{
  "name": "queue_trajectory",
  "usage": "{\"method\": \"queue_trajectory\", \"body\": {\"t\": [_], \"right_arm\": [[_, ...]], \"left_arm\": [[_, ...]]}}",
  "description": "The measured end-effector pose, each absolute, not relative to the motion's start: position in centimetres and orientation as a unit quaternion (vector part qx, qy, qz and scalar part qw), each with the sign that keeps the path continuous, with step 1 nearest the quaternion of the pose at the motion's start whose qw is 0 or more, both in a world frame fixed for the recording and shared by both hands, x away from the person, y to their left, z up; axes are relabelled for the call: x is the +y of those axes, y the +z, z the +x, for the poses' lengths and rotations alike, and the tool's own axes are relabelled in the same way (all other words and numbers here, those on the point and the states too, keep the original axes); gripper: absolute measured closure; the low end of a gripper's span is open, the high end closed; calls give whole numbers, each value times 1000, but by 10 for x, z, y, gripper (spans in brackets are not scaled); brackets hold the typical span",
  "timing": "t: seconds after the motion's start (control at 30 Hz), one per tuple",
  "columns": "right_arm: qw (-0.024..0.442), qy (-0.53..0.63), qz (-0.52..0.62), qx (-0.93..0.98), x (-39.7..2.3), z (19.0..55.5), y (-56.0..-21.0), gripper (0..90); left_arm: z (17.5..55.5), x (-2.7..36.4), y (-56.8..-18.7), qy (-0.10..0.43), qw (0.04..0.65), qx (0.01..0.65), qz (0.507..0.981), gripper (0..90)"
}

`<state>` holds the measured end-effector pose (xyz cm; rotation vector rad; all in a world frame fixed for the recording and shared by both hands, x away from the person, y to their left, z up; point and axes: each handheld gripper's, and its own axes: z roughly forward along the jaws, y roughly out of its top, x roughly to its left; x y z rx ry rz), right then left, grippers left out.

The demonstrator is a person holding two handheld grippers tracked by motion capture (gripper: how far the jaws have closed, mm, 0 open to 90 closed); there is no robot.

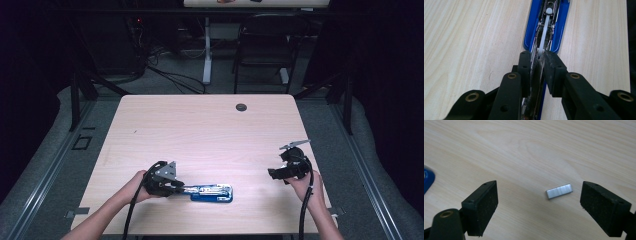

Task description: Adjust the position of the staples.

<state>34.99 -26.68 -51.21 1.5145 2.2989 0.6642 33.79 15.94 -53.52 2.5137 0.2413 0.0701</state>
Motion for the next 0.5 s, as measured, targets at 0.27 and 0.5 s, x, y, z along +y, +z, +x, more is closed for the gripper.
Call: {"method": "queue_trajectory", "body": {"t": [0.27,0.5], "right_arm": [[158,228,569,774,-282,364,-520,158],[146,200,586,771,-285,379,-537,204]], "left_arm": [[338,159,-535,27,302,90,949,759],[339,159,-536,25,305,90,948,759]]}}
